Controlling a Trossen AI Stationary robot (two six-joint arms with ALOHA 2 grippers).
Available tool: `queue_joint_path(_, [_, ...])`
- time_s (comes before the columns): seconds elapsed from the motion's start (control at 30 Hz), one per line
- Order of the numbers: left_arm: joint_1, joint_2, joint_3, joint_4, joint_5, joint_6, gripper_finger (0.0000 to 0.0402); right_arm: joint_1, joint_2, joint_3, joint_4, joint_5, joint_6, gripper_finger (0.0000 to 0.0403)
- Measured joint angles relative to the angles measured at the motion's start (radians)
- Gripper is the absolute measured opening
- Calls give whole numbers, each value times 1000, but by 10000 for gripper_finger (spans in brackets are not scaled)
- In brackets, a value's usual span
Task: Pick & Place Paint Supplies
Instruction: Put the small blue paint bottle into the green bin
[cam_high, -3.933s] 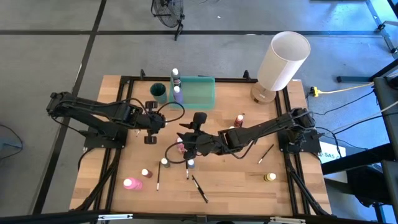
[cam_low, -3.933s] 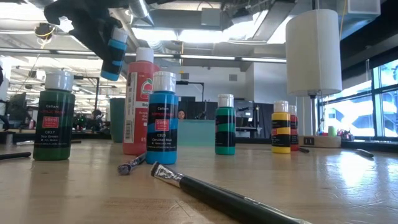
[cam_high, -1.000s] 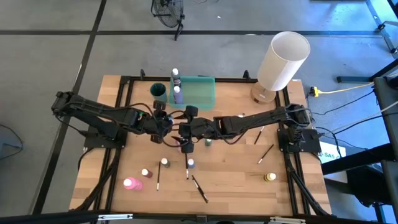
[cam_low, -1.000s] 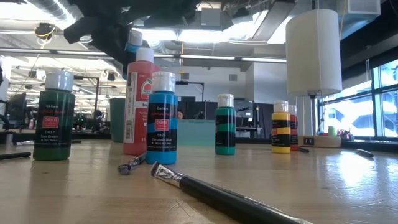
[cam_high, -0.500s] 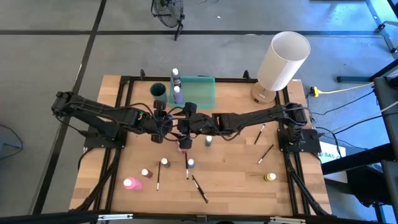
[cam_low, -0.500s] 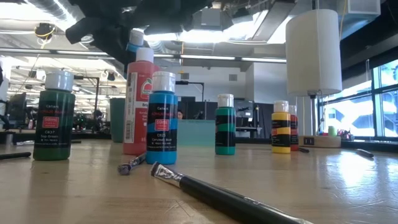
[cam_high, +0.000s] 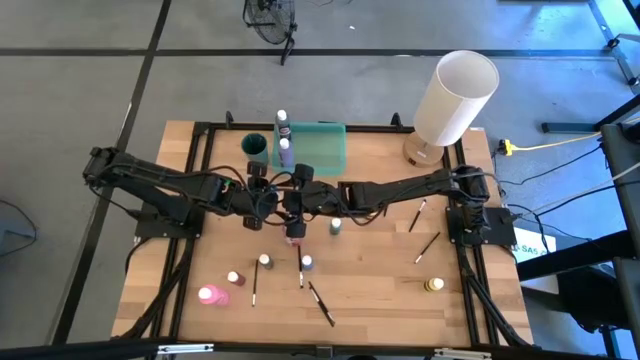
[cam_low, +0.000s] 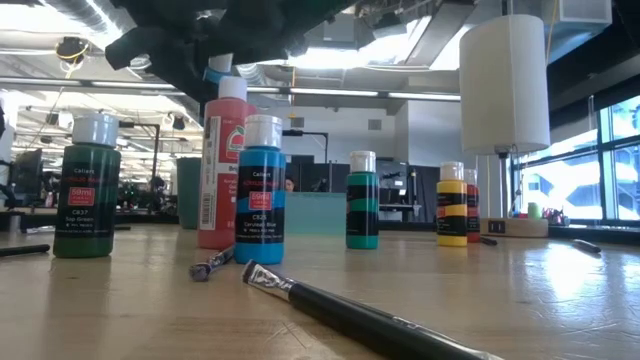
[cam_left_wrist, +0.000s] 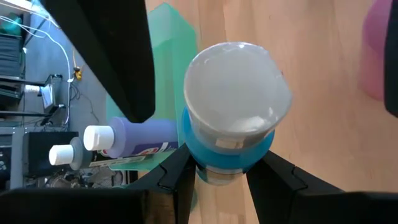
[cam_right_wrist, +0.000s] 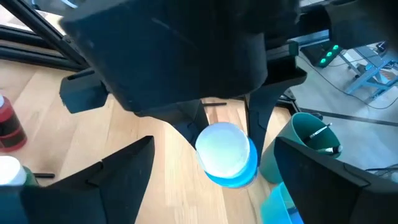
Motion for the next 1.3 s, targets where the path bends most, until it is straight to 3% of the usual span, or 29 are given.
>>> queue_joint_path(0.87, [0,0,0,-1,8,-3,123,-18,13,0,19,-5,-19,254])
queue_joint_path(1.3, [0,0,0,0,4,-4,123,-29,13,0,15,-7,-18,192])
